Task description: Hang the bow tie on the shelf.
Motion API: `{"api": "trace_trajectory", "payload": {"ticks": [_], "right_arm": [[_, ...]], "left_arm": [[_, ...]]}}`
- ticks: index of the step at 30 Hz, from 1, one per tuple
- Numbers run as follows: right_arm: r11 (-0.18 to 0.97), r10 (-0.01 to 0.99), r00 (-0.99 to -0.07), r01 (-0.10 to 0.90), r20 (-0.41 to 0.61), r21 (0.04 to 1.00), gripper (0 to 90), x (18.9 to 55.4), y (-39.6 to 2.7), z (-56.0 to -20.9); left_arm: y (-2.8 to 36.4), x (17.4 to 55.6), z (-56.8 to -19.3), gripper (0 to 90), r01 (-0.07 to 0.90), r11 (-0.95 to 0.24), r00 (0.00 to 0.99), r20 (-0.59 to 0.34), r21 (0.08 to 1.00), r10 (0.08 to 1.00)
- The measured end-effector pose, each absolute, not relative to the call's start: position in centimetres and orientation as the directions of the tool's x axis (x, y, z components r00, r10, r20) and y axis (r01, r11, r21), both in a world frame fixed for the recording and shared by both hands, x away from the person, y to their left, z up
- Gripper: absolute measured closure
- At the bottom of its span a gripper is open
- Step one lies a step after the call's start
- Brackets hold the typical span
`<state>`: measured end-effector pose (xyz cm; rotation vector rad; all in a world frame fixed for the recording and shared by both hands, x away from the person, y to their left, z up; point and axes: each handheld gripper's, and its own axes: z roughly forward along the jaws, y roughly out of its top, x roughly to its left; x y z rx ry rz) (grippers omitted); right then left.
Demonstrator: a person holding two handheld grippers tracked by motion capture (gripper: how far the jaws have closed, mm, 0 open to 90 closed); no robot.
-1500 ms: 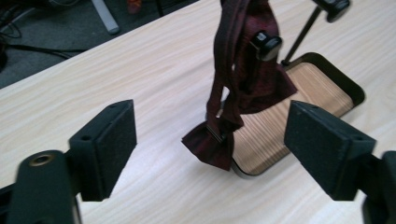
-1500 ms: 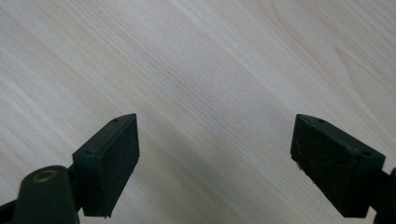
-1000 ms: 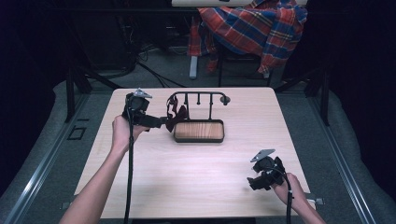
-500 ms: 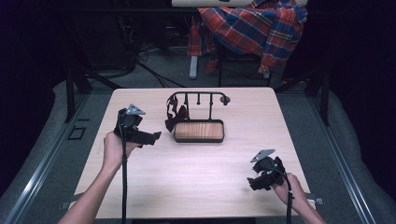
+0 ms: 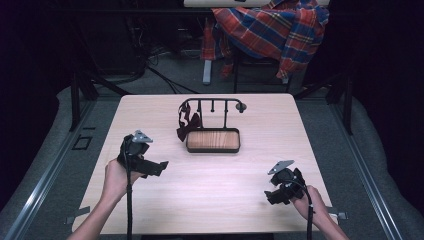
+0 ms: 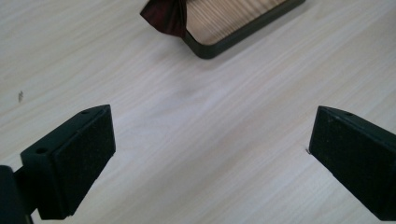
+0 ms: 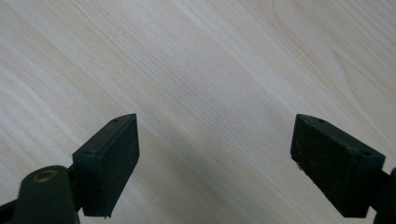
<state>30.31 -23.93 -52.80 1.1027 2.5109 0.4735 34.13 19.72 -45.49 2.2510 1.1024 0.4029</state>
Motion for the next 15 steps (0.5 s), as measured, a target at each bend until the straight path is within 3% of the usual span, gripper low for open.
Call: {"api": "trace_trajectory", "payload": {"ticks": [15], "right_arm": [[0.646,0.746,-0.640,0.625,-0.186,0.438,15.2,30.2,-23.8,-52.8]], "left_arm": [[20.5,31.8,-48.3,0.2,0.653,-0.501,0.601,0.013,0.568,0.799]]}}
